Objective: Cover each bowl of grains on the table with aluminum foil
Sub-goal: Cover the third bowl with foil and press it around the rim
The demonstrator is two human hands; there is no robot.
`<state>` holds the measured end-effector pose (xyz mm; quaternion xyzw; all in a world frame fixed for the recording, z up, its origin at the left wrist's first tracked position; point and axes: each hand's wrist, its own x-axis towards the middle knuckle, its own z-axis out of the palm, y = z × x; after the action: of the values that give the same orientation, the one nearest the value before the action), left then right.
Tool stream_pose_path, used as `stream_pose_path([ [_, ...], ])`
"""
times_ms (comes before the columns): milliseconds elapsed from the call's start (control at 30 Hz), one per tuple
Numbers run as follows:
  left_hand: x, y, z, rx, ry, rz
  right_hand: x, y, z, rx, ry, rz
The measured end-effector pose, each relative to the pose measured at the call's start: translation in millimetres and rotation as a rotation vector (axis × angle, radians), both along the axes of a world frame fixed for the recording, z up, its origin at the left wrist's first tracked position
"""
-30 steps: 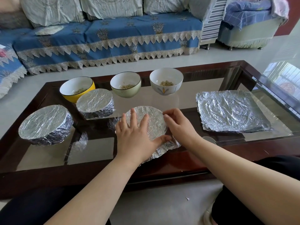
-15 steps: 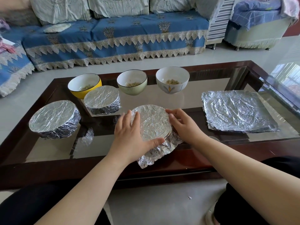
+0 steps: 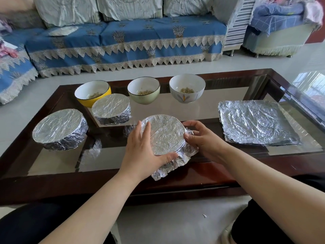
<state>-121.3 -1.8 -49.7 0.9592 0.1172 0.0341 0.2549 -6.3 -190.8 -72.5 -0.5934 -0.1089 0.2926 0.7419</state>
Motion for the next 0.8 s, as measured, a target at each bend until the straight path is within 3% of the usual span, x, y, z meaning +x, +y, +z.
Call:
stream_pose_path([
  [433, 0, 0, 2, -0.031, -0.036, -0.012, 0, 14, -20, 0.061, 0.022, -0.171],
  [800, 0, 1, 0, -0.050, -0.051, -0.007, -5, 25, -23, -0.123, -0.043, -0.320],
])
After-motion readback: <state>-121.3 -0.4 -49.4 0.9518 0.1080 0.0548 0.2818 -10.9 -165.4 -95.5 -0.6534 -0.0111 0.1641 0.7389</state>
